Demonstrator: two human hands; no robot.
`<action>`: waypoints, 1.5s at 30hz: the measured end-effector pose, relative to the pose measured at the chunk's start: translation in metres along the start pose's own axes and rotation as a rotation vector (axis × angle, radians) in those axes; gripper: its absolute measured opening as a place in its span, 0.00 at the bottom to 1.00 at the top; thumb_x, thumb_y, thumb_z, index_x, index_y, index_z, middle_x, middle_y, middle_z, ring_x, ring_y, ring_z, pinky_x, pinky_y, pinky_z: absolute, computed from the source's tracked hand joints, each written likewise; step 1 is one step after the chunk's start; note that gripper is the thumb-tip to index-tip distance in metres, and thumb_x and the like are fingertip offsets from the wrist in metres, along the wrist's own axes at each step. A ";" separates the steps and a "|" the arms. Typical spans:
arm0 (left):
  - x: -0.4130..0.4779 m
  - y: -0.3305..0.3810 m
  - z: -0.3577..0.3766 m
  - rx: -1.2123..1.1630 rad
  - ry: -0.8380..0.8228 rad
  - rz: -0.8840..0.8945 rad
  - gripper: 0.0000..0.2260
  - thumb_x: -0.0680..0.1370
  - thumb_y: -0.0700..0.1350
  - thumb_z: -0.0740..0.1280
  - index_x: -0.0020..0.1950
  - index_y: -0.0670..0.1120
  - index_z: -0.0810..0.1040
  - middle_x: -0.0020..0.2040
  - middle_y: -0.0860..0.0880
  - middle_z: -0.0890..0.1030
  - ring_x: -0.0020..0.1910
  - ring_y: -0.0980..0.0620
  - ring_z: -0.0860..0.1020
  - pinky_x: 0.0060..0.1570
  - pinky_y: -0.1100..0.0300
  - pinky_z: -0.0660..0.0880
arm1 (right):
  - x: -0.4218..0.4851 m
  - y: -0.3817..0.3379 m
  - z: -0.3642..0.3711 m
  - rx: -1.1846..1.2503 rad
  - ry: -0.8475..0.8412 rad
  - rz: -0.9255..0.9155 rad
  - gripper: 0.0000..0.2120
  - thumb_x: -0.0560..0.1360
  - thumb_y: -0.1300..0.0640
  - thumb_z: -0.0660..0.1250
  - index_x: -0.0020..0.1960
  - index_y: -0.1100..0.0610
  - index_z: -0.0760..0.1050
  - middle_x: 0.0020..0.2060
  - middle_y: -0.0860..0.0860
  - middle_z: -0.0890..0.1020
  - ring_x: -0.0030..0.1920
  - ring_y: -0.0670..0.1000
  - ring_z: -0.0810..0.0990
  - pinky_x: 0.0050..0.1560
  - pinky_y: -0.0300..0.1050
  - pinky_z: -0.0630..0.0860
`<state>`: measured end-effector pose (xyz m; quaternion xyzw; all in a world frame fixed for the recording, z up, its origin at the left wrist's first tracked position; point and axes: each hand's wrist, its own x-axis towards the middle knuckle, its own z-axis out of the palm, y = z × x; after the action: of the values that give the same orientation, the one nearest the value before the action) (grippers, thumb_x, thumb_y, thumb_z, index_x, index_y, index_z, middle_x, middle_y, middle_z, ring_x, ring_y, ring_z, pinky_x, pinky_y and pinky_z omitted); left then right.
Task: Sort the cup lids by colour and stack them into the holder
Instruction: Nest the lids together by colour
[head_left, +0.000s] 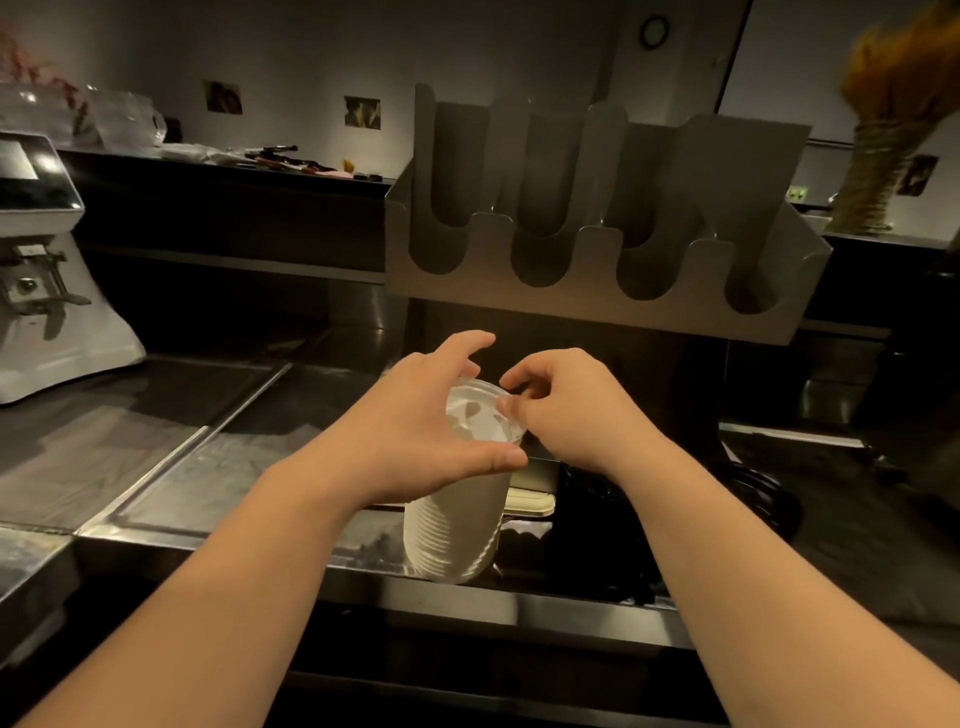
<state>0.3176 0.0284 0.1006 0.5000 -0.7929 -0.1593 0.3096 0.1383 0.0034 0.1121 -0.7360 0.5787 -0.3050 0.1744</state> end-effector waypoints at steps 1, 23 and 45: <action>0.000 -0.001 0.001 0.001 0.003 -0.010 0.44 0.68 0.64 0.76 0.77 0.65 0.53 0.74 0.59 0.68 0.71 0.56 0.67 0.62 0.60 0.65 | 0.001 0.001 0.001 -0.013 -0.002 -0.002 0.09 0.78 0.52 0.71 0.59 0.48 0.81 0.43 0.43 0.81 0.43 0.44 0.80 0.43 0.36 0.77; -0.017 -0.018 0.002 -0.177 -0.089 -0.127 0.53 0.66 0.58 0.80 0.77 0.68 0.45 0.80 0.60 0.52 0.75 0.57 0.58 0.70 0.54 0.62 | -0.009 -0.006 -0.001 0.001 0.083 0.039 0.11 0.82 0.50 0.63 0.46 0.51 0.81 0.41 0.45 0.83 0.39 0.44 0.80 0.40 0.38 0.73; -0.055 -0.030 0.054 -0.252 0.062 -0.142 0.52 0.74 0.39 0.75 0.66 0.78 0.38 0.59 0.76 0.61 0.54 0.73 0.68 0.42 0.80 0.70 | -0.086 0.007 0.075 0.591 -0.009 0.143 0.44 0.75 0.53 0.74 0.76 0.32 0.47 0.66 0.37 0.67 0.60 0.39 0.69 0.48 0.29 0.71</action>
<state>0.3203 0.0611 0.0250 0.5167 -0.7194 -0.2636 0.3821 0.1694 0.0762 0.0296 -0.6119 0.5144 -0.4439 0.4048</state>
